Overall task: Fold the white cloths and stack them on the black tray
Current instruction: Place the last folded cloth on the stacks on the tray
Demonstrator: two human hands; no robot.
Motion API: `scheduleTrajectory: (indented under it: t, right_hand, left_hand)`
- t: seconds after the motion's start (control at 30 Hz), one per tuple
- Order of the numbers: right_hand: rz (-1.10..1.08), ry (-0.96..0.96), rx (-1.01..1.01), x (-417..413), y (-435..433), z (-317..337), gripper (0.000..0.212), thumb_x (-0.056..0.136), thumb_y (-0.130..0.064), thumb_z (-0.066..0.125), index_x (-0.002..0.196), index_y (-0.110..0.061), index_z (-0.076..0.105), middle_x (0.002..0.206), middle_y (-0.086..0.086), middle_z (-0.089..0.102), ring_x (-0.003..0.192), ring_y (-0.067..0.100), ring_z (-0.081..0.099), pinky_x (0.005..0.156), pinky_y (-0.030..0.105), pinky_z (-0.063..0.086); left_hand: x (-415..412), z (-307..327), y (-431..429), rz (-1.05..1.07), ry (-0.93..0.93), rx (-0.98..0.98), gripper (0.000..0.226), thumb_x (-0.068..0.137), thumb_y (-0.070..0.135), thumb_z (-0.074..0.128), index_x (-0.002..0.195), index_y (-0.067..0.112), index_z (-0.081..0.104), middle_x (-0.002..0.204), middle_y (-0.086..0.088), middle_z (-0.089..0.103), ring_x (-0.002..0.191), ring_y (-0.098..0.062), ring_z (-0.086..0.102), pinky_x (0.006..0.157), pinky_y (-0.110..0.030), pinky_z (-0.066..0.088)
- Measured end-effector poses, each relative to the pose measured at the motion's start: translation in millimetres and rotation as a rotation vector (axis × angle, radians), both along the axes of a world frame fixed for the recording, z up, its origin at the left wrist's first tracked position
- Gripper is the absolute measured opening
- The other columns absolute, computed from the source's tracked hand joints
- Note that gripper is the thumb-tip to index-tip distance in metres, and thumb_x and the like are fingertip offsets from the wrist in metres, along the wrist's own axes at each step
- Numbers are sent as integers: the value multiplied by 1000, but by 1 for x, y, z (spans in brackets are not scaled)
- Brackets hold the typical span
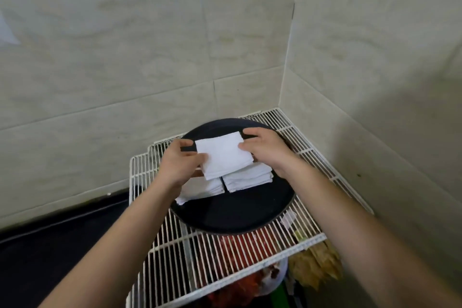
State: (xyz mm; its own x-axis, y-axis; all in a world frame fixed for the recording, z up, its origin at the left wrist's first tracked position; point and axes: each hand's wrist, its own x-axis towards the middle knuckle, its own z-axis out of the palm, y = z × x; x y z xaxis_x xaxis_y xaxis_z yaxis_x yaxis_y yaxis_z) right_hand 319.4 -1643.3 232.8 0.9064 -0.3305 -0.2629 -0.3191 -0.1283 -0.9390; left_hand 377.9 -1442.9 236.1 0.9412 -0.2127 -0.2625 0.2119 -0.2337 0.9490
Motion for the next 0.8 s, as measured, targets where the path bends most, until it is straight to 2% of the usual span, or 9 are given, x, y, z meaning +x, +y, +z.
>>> scheduleTrajectory:
  t: [0.1,0.17,0.23,0.3,0.4,0.47,0.57,0.67,0.8]
  right_hand:
    - [73,13,-45,16,23,1,52,90,-13,68,140,-19,53,110,-2,65,96,10,63,66,20,52]
    - [102,19,-99,24,38,1,51,90,-12,68,138,-20,54,114,0,64,99,13,63,60,20,49]
    - [134,35,-179,32,49,-2,48,89,-12,68,135,-19,56,121,3,64,103,17,63,65,25,56]
    - [175,62,-290,37,60,-7,44,86,-12,68,129,-19,61,125,2,62,102,19,65,78,35,61]
    - [194,84,-448,39,69,-11,37,84,-13,66,121,-18,66,123,2,64,98,21,66,81,37,60]
    - [202,78,-539,38,73,-11,35,84,-13,65,118,-9,68,120,7,68,101,26,67,83,39,59]
    - [192,55,-608,35,77,-9,37,82,-11,63,117,2,66,115,18,69,108,33,64,88,48,56]
    - [202,40,-631,31,77,-12,34,84,-12,64,115,2,67,108,15,72,106,31,65,88,43,56]
    - [238,-16,-684,24,79,-14,33,91,-19,65,123,-13,65,112,3,69,111,22,61,89,31,51]
  left_hand:
    - [10,-3,22,78,-18,42,37,84,-6,70,112,7,49,92,-14,65,71,-25,66,48,-30,55]
    - [15,-6,36,106,-39,77,31,85,-6,68,105,9,50,85,-11,64,65,-21,63,43,-26,51]
    - [18,-10,47,114,-73,139,27,84,-5,69,98,11,51,83,-11,63,63,-21,61,45,-29,51]
    - [17,-16,56,112,-103,214,26,83,-3,71,96,11,53,83,-11,65,65,-25,62,56,-38,56]
    - [14,-21,62,109,-131,266,24,82,0,72,95,9,55,82,-11,67,65,-27,64,68,-46,58]
    - [14,-23,64,110,-161,276,23,81,2,73,91,13,56,82,-10,68,70,-31,68,71,-49,60]
    - [12,-23,67,119,-205,299,21,80,6,75,88,18,59,83,-9,69,77,-34,71,73,-52,60]
    - [7,-29,68,107,-250,342,21,80,7,75,86,19,59,84,-7,68,78,-33,69,75,-50,59]
    - [-4,-33,67,126,-318,345,18,84,15,74,96,15,61,90,1,64,85,-22,65,80,-36,54]
